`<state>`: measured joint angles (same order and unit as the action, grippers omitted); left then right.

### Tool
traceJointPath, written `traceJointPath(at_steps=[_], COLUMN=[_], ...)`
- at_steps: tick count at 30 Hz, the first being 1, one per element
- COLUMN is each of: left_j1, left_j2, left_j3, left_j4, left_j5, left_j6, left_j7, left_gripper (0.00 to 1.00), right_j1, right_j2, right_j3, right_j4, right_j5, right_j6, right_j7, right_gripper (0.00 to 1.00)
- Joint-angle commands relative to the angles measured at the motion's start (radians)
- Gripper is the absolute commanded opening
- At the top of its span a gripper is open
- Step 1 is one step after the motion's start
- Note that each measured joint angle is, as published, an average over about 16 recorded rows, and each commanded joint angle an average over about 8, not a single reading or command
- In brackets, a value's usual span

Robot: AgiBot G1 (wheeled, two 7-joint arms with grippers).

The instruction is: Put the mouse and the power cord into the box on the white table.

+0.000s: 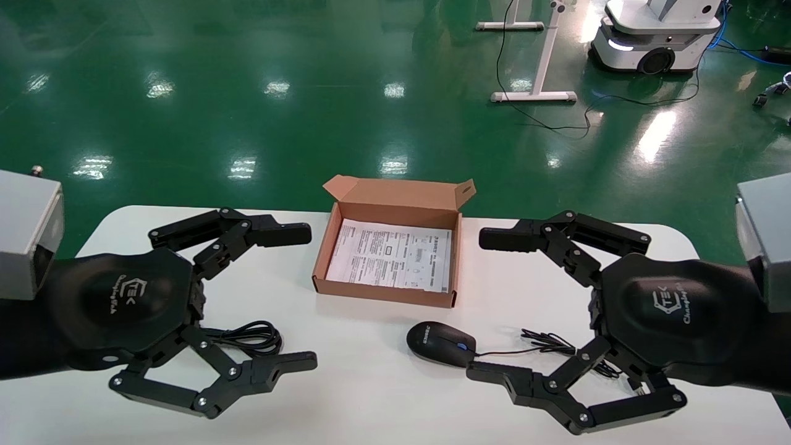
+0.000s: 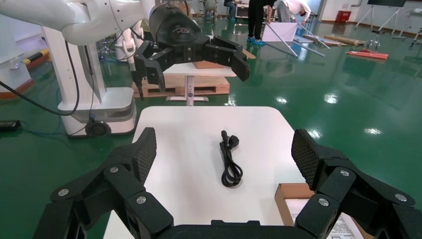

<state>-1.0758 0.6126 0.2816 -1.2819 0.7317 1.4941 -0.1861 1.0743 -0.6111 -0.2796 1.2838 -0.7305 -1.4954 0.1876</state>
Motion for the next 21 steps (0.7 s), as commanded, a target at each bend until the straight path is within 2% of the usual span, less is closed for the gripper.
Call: traceJointPath(at_steps=[1, 21], left_j1=[0.0, 0.0], left_j2=[0.0, -0.001], left_j3=[0.0, 0.002], left_j4=[0.0, -0.002], left_j5=[0.0, 0.003], left_j6=[0.0, 0.003], left_j7=[0.0, 0.0], left_gripper=[1.0, 1.0], right_j1=[0.0, 0.002], right_j2=[0.0, -0.001], right_j3=[0.0, -0.001], right_j4=[0.0, -0.003], right_j5=[0.0, -0.002], right_j6=[0.0, 0.001], right_j7=[0.0, -0.003], right_gripper=[1.0, 1.0])
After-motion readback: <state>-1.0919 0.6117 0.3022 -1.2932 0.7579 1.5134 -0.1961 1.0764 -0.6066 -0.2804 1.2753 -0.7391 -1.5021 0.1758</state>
